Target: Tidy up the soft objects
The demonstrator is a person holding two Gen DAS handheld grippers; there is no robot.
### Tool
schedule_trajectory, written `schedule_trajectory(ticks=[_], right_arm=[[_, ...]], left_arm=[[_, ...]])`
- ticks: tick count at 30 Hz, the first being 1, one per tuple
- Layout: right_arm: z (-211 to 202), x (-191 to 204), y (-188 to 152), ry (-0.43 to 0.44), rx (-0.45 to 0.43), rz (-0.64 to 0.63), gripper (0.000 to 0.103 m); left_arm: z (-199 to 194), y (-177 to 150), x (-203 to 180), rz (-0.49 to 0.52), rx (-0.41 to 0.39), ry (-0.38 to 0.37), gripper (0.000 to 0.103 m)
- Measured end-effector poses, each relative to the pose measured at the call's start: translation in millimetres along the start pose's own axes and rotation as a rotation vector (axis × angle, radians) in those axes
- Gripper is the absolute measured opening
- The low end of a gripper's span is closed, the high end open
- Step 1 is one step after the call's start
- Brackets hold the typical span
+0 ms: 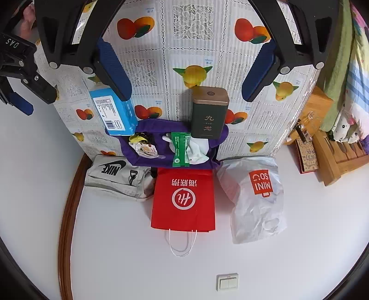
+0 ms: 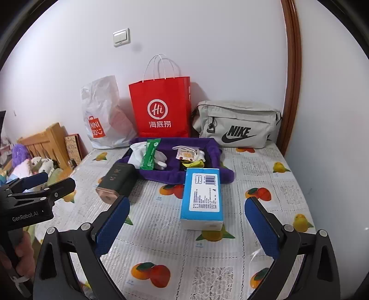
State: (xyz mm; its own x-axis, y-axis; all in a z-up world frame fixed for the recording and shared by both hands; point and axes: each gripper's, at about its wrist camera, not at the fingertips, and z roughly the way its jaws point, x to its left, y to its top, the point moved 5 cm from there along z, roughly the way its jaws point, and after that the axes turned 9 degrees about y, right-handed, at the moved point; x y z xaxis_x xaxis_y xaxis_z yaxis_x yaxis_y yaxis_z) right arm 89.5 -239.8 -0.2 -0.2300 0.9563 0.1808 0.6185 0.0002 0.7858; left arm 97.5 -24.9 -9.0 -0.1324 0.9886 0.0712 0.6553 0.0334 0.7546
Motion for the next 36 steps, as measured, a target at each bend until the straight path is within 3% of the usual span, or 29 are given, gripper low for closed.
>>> schedule_trajectory(ticks=[36], right_arm=[[-10.8,-1.3,-8.1,-0.003,0.007,-0.002,0.099]], left_arm=[[-7.6,-7.9,-5.8,0.01,0.003,0.0,0.097]])
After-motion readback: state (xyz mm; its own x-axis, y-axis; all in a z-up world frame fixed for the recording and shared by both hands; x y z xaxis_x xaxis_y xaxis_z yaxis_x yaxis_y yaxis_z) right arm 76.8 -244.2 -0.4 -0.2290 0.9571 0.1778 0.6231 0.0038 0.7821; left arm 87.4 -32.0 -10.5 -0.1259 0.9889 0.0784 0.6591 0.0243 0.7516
